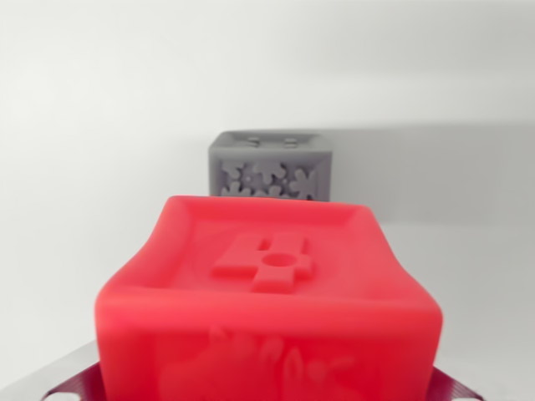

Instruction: Destack cube

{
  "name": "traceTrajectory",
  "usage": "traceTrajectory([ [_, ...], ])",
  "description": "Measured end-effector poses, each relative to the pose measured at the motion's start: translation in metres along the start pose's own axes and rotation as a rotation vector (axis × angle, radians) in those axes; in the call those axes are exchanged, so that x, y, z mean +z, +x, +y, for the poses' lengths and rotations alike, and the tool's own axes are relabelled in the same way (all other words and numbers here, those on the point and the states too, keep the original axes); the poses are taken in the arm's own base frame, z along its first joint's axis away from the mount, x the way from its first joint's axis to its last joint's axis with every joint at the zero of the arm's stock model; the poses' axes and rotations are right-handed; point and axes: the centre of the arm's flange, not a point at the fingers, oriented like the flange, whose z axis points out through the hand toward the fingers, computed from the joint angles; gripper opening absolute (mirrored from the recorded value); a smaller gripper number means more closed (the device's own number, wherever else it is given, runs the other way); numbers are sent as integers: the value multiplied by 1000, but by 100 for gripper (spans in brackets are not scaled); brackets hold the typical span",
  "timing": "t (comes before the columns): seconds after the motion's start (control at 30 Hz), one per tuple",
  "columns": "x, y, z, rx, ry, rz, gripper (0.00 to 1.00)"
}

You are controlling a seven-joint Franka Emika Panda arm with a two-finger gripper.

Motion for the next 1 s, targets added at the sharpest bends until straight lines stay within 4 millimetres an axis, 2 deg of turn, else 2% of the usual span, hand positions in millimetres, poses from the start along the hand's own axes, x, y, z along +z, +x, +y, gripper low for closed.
traceTrajectory([
  [0.27,-22,-1,-1,6,4,3,0],
  [1.0,-20,-16,-37,46,2,-1,0],
])
